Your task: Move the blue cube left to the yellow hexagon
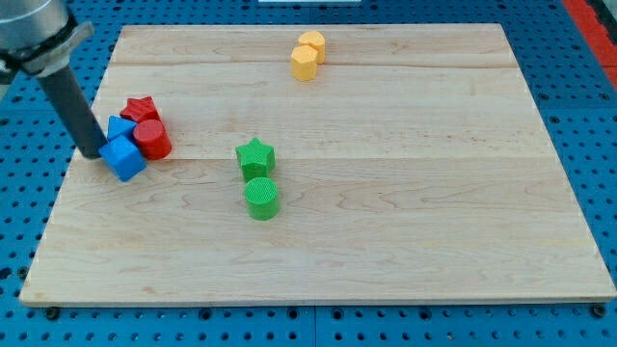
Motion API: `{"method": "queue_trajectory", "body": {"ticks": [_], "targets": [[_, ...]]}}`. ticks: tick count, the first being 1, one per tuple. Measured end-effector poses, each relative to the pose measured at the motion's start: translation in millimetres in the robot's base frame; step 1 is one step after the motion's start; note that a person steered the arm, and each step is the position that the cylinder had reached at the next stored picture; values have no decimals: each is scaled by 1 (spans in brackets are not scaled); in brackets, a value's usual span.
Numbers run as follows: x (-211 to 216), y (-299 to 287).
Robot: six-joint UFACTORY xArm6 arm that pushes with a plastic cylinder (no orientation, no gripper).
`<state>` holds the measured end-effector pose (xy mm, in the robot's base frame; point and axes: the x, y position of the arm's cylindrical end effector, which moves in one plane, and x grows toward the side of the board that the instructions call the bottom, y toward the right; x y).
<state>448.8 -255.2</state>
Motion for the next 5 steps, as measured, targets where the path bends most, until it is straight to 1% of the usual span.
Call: {"method": "queue_trajectory", "body": {"ticks": [2, 3, 4, 5], "targets": [[28, 7], [14, 83], [-29, 124], [-99, 117]]}}
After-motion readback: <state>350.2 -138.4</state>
